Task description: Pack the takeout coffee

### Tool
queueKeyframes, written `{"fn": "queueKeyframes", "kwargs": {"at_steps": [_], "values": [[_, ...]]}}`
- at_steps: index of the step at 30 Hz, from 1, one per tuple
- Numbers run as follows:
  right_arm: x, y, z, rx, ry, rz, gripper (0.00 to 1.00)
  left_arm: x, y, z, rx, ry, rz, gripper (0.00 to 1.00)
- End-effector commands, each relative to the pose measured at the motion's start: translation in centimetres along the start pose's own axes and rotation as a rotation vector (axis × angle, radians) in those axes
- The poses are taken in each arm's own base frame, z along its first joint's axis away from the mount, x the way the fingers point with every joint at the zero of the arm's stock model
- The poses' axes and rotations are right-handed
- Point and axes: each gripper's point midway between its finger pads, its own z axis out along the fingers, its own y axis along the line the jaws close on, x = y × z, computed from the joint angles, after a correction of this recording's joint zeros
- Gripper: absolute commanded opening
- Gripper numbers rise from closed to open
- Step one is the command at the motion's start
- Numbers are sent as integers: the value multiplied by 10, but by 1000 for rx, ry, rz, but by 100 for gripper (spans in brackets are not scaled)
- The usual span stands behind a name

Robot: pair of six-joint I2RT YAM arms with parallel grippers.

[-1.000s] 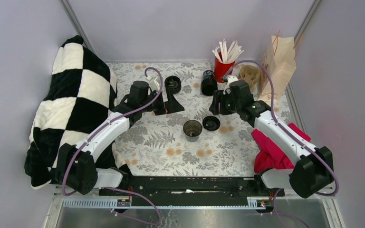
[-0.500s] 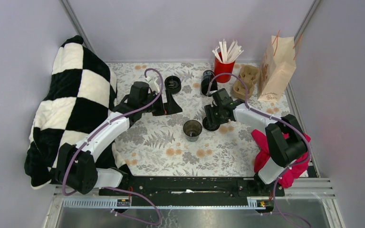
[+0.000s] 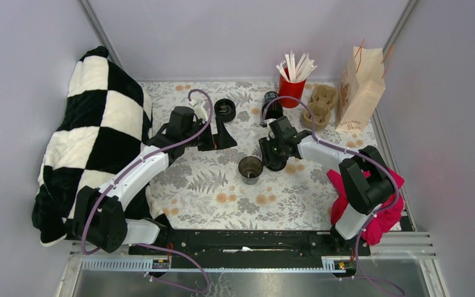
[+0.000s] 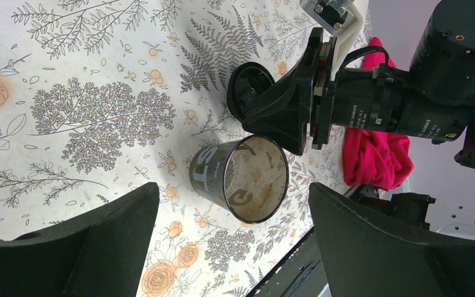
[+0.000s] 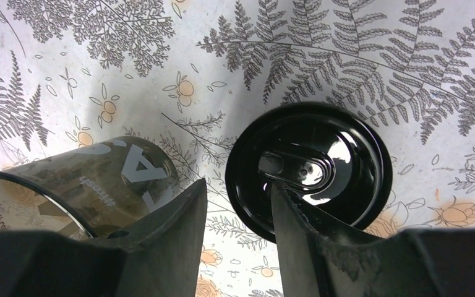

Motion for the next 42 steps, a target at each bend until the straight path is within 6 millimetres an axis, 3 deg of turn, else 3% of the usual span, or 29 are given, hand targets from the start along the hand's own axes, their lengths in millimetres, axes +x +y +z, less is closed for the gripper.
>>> {"fn": "queueKeyframes", "kwargs": {"at_steps": [1, 18, 22, 27, 31, 34, 37, 42], "values": [[-12, 10, 5, -29, -38, -2, 49, -12, -5, 3, 22, -31, 26, 94], [0, 0, 18, 44, -48, -1, 36, -11, -7, 1, 29, -36, 16, 94], [-7, -3, 9, 69, -94, 18, 23, -12, -7, -2, 23, -41, 21, 95], [-20, 3, -9, 52, -171, 46, 15, -15, -12, -4, 30, -49, 20, 95], [-41, 9, -48, 34, -286, 77, 11, -18, -20, -9, 55, -57, 15, 95], [-60, 21, -89, -36, -376, 102, 11, -24, -35, -15, 107, -68, 13, 95], [-82, 56, -148, -231, -478, 121, 11, -31, -74, -29, 286, -82, 7, 95], [-110, 136, -252, -707, -662, 90, 12, -45, -146, -66, 611, -144, -18, 96]]}}
